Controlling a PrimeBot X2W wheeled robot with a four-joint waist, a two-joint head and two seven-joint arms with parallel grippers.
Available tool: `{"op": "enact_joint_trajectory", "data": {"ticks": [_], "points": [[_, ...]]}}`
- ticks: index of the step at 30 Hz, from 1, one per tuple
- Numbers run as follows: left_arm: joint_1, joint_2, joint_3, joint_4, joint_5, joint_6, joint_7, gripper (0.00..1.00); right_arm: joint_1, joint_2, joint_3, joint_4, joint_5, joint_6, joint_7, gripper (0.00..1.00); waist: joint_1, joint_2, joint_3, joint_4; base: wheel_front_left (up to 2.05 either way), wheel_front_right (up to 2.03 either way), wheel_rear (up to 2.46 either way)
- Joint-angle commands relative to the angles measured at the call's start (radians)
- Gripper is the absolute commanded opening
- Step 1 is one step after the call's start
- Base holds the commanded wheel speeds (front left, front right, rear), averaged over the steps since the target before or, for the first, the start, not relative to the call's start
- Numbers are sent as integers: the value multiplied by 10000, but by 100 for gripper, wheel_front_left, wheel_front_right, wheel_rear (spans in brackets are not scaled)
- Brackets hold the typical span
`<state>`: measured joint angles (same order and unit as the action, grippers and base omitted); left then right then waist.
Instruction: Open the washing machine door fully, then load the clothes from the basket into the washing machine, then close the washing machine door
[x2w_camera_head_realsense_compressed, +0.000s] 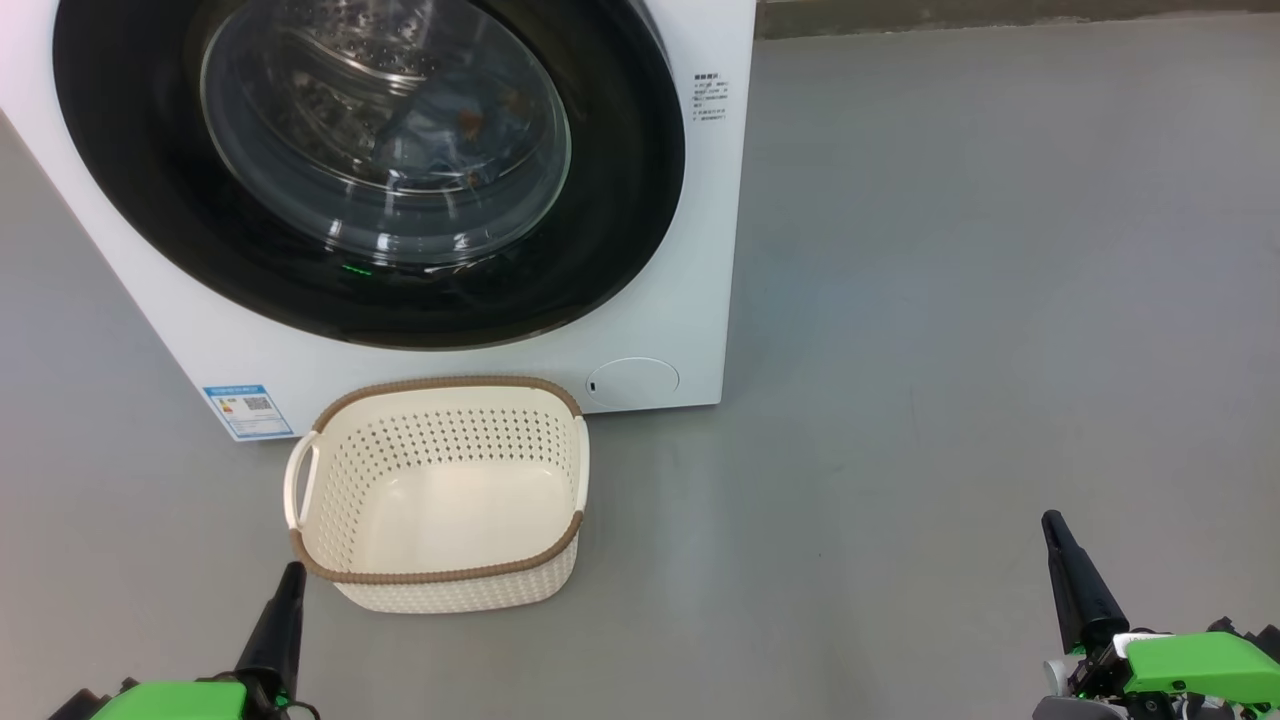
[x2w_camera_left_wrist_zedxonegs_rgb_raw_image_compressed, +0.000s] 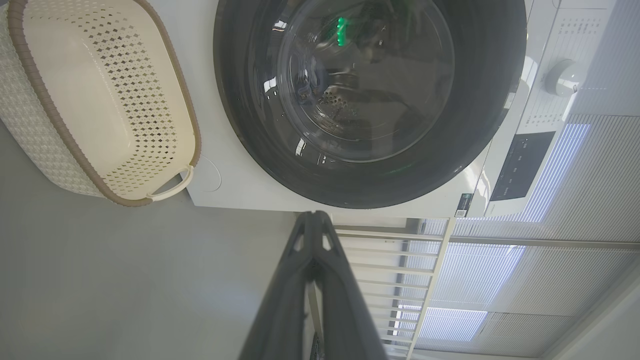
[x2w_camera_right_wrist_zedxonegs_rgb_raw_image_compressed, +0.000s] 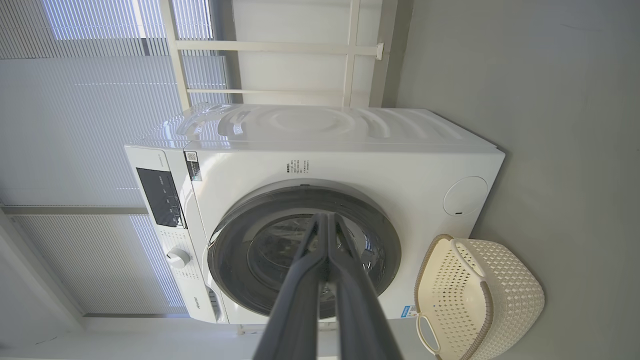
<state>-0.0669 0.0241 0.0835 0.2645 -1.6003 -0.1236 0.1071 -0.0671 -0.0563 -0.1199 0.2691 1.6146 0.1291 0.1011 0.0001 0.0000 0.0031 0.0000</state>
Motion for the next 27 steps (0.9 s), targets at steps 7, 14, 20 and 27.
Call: {"op": "enact_joint_trajectory", "data": {"ticks": [7, 14, 20, 27], "points": [[-412, 262, 303, -193, -84, -71, 61, 0, -401, 1, 138, -248, 2, 16, 59, 0, -1, 0, 0, 0, 0, 0, 0], [-412, 261, 302, -193, -84, -71, 61, 0, -402, 6, 129, -247, -5, 16, 66, 0, -1, 0, 0, 0, 0, 0, 0], [-412, 261, 302, -193, -84, -71, 61, 0, -403, 11, 122, -247, -10, 16, 72, 0, -1, 0, 0, 0, 0, 0, 0], [-412, 261, 302, -193, -84, -71, 61, 0, -403, 17, 114, -246, -17, 16, 78, 0, -1, 0, 0, 0, 0, 0, 0]]}}
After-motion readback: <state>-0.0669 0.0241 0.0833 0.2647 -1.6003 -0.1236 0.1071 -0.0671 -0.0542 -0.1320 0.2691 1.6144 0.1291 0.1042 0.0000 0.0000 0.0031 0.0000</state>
